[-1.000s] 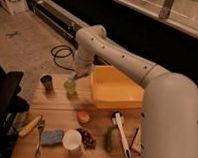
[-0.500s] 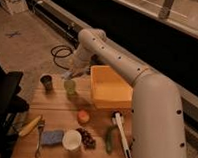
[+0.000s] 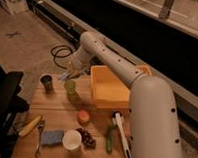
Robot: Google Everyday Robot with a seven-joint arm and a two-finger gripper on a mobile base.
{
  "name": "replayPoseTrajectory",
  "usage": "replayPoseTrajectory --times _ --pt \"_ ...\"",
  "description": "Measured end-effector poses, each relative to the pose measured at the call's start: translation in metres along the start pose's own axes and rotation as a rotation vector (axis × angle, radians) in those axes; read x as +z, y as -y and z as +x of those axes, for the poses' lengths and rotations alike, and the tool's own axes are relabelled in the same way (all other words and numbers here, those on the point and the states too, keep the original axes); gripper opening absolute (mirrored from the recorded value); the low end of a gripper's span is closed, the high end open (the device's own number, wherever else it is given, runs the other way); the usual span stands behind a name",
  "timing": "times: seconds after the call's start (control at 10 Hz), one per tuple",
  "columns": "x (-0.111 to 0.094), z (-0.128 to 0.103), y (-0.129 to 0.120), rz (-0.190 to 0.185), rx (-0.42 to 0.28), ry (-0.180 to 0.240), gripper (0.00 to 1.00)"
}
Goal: Place towel in plastic cup
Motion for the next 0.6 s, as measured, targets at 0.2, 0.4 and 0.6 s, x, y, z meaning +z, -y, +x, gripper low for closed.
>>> replayPoseTrajectory --times 0.2,0.4,0.6 --pt "0.014 0.005 0.003 -0.017 -0.003 0.011 0.0" --pt "0.025 0.011 0.005 -0.041 -0.003 0.011 0.0" --pt "0.038 0.016 0.005 -0.069 -0.007 0.012 0.0"
